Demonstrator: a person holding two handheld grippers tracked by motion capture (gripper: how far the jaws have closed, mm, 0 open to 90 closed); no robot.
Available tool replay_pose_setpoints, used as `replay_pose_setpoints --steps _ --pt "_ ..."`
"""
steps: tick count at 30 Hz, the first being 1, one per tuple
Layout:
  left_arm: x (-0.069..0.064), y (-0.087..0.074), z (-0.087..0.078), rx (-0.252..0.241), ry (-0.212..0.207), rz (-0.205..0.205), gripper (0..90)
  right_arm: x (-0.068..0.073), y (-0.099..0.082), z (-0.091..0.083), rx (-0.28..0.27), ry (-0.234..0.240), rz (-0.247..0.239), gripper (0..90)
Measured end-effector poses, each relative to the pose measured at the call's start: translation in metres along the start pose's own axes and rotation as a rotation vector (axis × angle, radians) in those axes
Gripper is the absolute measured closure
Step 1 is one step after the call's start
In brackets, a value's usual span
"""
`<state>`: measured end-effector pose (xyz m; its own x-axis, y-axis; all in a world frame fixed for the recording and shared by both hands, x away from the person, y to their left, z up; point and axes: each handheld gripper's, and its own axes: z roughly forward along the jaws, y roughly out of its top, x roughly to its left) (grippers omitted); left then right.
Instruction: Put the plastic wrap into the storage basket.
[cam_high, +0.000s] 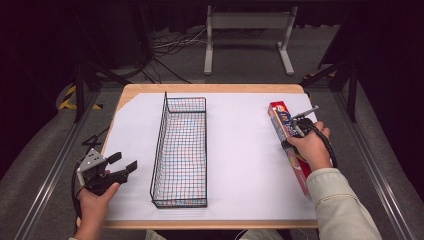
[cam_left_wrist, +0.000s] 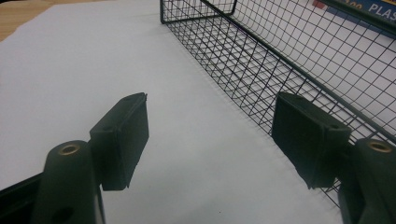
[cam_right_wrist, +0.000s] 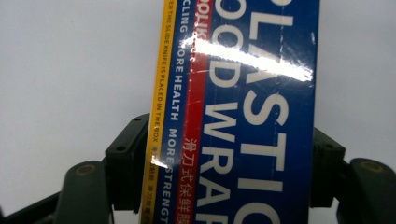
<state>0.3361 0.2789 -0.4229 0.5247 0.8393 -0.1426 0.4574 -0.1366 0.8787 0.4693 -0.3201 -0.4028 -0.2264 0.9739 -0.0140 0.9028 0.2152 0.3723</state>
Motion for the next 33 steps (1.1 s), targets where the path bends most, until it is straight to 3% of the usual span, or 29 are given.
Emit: replay_pose_setpoints --steps 9,20,22,24,26,33 --pt "0.000 0.000 0.000 0.001 0.001 0.001 28.1 0.004 0.007 0.003 0.098 -0.046 0.055 38.5" --pt "0.000 0.000 -0.001 0.002 0.003 0.000 28.2 0.009 0.011 0.004 0.129 -0.081 0.085 40.4" --pt "0.001 0.000 -0.001 0.003 0.004 0.001 28.3 0.011 0.011 0.004 0.126 -0.085 0.094 40.7" --pt "0.001 0.000 -0.001 0.002 0.005 0.000 28.3 0.010 0.011 0.002 0.117 -0.070 0.141 40.8" --pt "0.001 0.000 -0.001 0.001 0.006 -0.001 28.3 0.009 0.010 0.000 0.093 -0.070 0.158 41.0" --pt "0.000 0.000 -0.002 -0.002 0.009 -0.003 28.4 0.007 0.011 -0.016 0.036 -0.044 0.165 40.9"
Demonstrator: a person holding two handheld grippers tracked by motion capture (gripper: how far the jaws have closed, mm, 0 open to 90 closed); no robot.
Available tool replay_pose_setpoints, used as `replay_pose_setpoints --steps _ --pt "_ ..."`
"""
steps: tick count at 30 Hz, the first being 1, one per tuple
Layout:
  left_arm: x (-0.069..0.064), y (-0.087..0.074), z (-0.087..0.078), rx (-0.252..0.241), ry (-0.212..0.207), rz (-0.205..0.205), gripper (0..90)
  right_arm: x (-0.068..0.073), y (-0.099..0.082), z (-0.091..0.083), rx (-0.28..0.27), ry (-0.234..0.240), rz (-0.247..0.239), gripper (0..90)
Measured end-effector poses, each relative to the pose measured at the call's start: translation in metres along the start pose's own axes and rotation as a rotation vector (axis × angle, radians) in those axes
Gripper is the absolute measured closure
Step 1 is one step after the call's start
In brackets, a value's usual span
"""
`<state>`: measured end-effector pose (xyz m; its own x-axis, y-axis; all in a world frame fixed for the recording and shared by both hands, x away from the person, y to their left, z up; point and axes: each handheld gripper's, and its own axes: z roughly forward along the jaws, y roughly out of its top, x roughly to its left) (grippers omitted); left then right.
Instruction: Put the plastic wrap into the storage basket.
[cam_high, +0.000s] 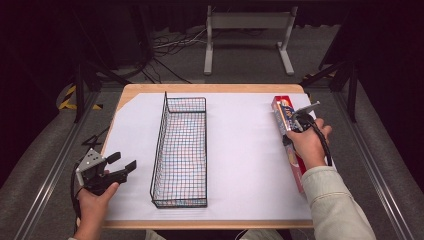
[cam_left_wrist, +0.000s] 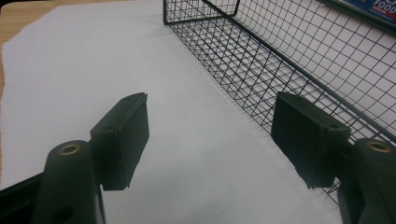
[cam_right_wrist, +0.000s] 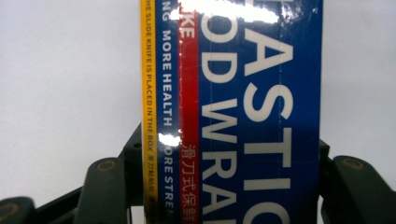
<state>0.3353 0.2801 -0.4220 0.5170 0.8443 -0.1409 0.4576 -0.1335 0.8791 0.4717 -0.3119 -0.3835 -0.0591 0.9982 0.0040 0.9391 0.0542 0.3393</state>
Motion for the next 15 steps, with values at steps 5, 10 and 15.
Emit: replay_pose_setpoints --steps 5,10,15 --pt "0.000 0.000 0.000 0.001 -0.005 0.003 28.6 0.001 0.000 -0.013 -0.041 0.019 0.000 40.9" --pt "0.000 0.000 0.000 0.000 -0.005 0.005 29.2 0.002 0.002 -0.027 -0.075 0.035 0.014 40.8" --pt "-0.001 0.000 0.000 -0.004 -0.004 0.003 29.0 0.004 0.002 -0.041 -0.105 0.043 0.052 40.8"
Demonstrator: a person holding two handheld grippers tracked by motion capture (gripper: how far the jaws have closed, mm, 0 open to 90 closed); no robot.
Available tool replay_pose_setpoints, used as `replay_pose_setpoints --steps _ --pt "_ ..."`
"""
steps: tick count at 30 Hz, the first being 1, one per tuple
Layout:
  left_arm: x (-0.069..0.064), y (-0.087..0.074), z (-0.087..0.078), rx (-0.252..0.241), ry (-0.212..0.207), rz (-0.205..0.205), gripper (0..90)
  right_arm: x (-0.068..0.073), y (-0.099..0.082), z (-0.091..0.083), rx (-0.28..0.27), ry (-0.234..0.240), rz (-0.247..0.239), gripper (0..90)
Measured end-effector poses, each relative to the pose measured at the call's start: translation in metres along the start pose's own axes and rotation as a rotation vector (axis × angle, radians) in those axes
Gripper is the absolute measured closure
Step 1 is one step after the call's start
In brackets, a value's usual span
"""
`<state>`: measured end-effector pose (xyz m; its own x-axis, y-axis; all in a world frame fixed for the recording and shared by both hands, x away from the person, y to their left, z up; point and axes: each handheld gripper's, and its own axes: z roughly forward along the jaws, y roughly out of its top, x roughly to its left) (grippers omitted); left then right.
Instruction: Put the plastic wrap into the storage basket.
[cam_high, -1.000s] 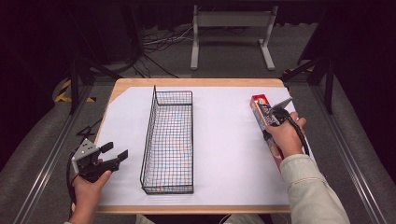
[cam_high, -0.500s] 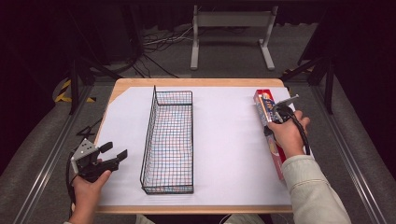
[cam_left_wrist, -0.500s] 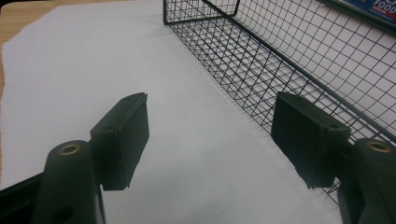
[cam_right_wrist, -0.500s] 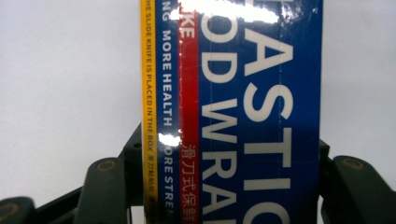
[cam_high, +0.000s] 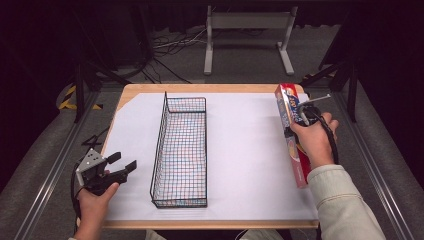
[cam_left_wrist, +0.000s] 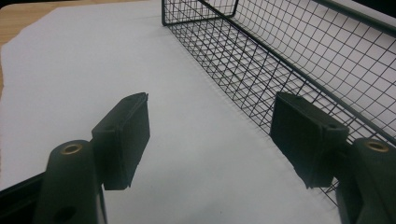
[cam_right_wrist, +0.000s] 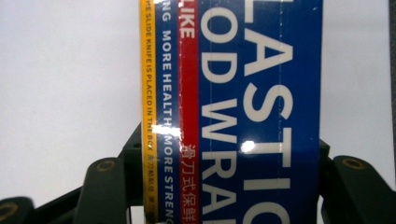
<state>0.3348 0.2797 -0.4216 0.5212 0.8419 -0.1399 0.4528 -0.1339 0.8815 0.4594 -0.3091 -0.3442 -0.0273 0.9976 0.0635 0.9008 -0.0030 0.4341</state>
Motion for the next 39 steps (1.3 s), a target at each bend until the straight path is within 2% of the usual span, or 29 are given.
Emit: replay_pose_setpoints --steps 9,16,19,24,28,34,35,39 --pt "-0.001 0.001 0.001 0.000 0.001 0.008 28.9 0.003 0.004 -0.028 -0.063 0.004 -0.015 40.7" --pt "-0.001 0.001 0.000 0.000 0.007 0.000 28.7 0.007 0.003 -0.037 -0.126 0.078 -0.034 40.7" --pt "-0.001 0.001 0.000 0.000 0.007 0.008 28.7 0.014 0.004 -0.041 -0.137 0.075 -0.048 40.7" --pt "0.000 0.001 0.000 -0.001 0.009 -0.001 28.6 0.027 0.006 -0.044 -0.144 0.140 -0.034 40.7" --pt "0.000 0.001 0.000 -0.003 0.007 -0.004 28.6 0.042 0.007 -0.046 -0.140 0.123 -0.054 40.7" --pt "0.000 0.001 0.000 -0.003 0.008 0.001 28.6 0.063 0.009 -0.049 -0.127 0.137 -0.037 40.7" --pt "0.000 0.001 0.000 -0.002 0.008 0.002 28.6 0.063 0.009 -0.049 -0.127 0.137 -0.037 40.7" --pt "0.000 0.002 0.000 -0.006 0.006 0.000 28.6 0.078 0.011 -0.049 -0.121 0.152 -0.056 40.7"
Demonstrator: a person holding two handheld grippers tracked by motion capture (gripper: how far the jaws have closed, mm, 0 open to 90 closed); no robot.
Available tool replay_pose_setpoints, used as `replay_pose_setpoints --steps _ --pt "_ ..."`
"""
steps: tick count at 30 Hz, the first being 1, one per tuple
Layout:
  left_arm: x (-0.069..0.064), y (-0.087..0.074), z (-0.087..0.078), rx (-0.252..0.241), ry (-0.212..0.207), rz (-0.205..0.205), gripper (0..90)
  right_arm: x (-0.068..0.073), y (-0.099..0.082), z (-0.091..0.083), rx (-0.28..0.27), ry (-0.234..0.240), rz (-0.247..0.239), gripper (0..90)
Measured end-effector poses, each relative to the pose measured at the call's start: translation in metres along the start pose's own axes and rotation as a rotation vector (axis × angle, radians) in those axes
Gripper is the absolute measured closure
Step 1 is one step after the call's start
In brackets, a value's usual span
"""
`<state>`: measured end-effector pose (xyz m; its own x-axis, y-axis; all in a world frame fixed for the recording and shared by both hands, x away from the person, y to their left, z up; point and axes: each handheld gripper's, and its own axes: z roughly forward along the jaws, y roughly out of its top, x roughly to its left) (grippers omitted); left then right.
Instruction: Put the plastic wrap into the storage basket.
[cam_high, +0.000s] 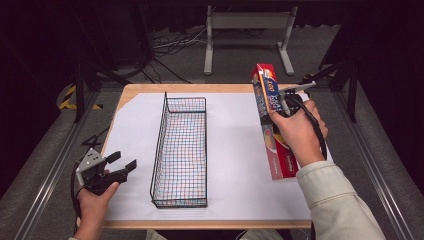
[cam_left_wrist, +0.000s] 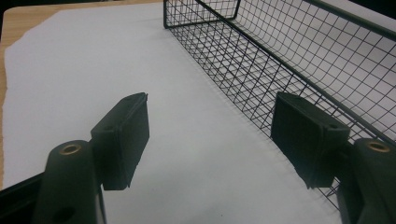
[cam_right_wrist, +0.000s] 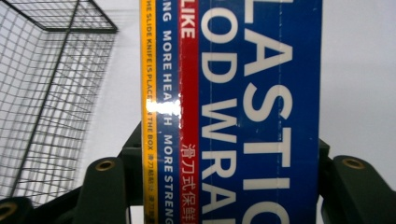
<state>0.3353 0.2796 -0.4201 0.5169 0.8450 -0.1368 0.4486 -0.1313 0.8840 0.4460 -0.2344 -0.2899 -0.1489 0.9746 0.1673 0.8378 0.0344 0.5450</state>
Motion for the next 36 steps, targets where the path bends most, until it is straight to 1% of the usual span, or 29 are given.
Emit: replay_pose_setpoints --steps 3,5,8,10,13,15,16,17,20,25,28,32,36 --pt "0.000 0.000 0.000 -0.005 -0.002 -0.002 28.7 0.014 0.003 0.001 0.002 0.015 -0.018 40.7" --pt "0.000 0.000 0.000 -0.005 -0.001 -0.006 28.7 0.021 0.005 0.002 0.000 0.019 -0.030 40.7" --pt "0.000 0.001 0.000 -0.007 -0.004 -0.003 28.7 0.034 0.007 0.004 0.003 0.038 -0.057 40.6" --pt "0.000 0.001 0.000 -0.007 -0.001 -0.001 28.7 0.043 0.008 0.006 0.003 0.059 -0.099 40.6" --pt "0.000 0.000 -0.001 -0.006 0.002 -0.005 28.7 0.054 0.010 0.009 0.007 0.058 -0.115 40.6" --pt "0.001 -0.001 -0.004 -0.007 0.006 -0.007 28.7 0.061 0.012 0.012 0.014 0.060 -0.117 40.6" --pt "0.001 -0.001 -0.004 -0.007 0.006 -0.007 28.7 0.061 0.012 0.012 0.014 0.060 -0.117 40.6" --pt "0.001 -0.002 -0.005 -0.009 0.008 -0.011 28.7 0.064 0.012 0.013 0.014 0.062 -0.120 40.6" --pt "0.002 -0.004 -0.009 -0.009 0.016 -0.012 28.7 0.076 0.015 0.015 0.017 0.070 -0.122 40.6" --pt "0.004 -0.005 -0.013 -0.012 0.027 -0.026 28.8 0.096 0.019 0.018 0.032 0.075 -0.126 40.6" --pt "0.004 -0.005 -0.013 -0.013 0.026 -0.025 28.9 0.109 0.022 0.020 0.042 0.084 -0.131 40.6" --pt "0.003 -0.004 -0.011 -0.015 0.021 -0.020 28.9 0.122 0.024 0.024 0.050 0.080 -0.131 40.6" --pt "0.003 -0.003 -0.007 -0.021 0.014 -0.023 29.0 0.132 0.027 0.027 0.050 0.071 -0.125 40.5"
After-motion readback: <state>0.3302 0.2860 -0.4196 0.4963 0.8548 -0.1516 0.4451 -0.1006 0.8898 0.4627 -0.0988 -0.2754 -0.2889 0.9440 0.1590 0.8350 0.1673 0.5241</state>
